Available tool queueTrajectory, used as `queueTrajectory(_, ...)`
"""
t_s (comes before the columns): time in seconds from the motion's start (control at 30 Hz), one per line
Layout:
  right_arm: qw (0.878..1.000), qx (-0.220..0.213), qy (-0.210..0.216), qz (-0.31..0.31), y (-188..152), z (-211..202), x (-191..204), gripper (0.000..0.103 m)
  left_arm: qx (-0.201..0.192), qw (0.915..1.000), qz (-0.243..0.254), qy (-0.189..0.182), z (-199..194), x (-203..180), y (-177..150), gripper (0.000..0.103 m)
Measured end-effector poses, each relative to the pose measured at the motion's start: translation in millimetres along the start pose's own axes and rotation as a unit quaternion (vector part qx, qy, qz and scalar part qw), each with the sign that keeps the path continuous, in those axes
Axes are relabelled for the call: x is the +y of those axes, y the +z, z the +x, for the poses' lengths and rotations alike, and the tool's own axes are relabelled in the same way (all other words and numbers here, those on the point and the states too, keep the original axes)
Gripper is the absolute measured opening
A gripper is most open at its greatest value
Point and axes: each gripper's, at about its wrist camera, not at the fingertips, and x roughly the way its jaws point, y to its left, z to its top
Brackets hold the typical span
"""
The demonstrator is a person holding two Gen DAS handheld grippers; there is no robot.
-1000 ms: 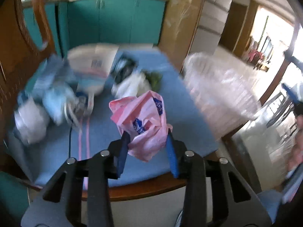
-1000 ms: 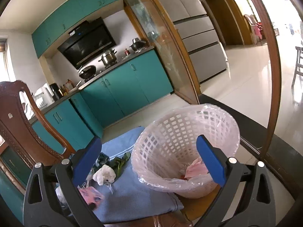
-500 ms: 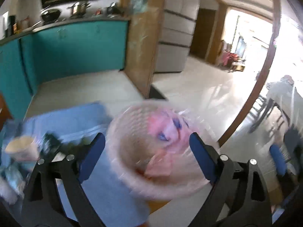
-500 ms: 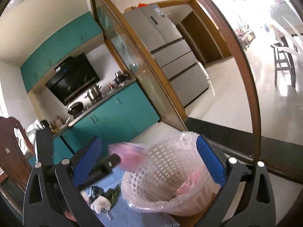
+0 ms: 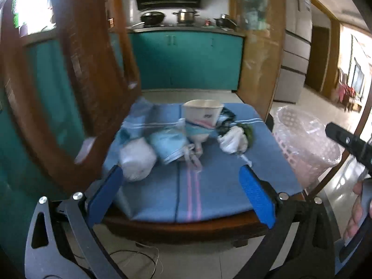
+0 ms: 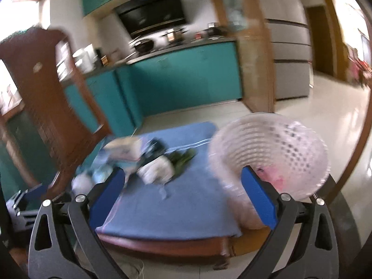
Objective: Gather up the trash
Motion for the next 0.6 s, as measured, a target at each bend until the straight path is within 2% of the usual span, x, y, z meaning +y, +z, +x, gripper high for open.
queueTrajectory(0.13,1.000,0.009,0.004,-0.018,-7.3,2.5,13.8,0.098,0.021,0.9996,-0.017,-0.003,6.1,12.9,-7.4,0.100)
queueTrajectory(0.6,1.000,0.008,0.002,-0.020,-13.0,6.8,19.9,0.098,0.023,0.9995,-0.017,-0.014,11.7,5.6,-8.8,0.100)
